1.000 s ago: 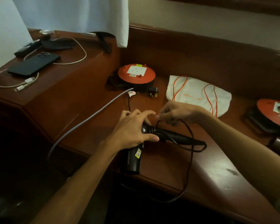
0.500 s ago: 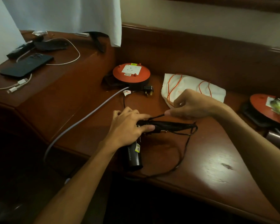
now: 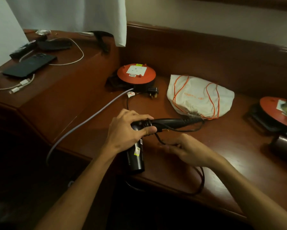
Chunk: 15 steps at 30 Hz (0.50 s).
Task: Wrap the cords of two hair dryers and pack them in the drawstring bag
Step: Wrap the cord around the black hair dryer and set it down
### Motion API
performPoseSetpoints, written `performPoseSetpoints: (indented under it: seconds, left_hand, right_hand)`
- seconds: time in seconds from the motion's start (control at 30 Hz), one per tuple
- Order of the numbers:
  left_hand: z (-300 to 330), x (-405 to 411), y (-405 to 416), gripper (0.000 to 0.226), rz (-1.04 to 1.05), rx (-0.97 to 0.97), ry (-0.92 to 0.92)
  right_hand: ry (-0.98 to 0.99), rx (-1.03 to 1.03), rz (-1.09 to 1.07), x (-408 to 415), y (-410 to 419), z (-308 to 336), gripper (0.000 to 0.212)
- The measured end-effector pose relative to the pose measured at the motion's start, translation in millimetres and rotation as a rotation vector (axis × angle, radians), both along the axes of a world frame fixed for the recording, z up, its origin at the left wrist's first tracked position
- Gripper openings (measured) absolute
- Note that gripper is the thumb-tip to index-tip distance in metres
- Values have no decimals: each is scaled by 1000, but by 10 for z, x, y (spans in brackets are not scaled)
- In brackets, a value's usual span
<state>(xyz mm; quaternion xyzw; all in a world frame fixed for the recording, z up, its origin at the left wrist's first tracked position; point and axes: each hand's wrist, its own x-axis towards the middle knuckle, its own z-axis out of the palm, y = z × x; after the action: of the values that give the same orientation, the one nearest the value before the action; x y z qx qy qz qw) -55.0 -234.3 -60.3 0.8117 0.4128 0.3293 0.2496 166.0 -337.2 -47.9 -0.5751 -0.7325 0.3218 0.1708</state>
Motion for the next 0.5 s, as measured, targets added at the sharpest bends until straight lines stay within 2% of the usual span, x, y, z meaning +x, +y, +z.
performPoseSetpoints:
  seconds: [0.13, 0.27, 0.33, 0.4, 0.5]
  left_hand:
    - [25, 20, 7, 41, -12, -9, 11]
    - [18, -79, 53, 39, -122, -81, -68]
    - [27, -115, 44, 40, -175, -116, -64]
    - [45, -124, 24, 43, -216, -147, -38]
    - [98, -98, 8, 49, -227, -146, 25]
  right_hand:
    - [81, -100, -100, 102, 175, -94, 18]
    - [174, -34, -144, 175, 349, -86, 5]
    - [138, -60, -53, 223, 488, -71, 22]
    - [57, -70, 33, 231, 628, -31, 25]
    - [-38, -101, 36, 204, 804, 20, 27]
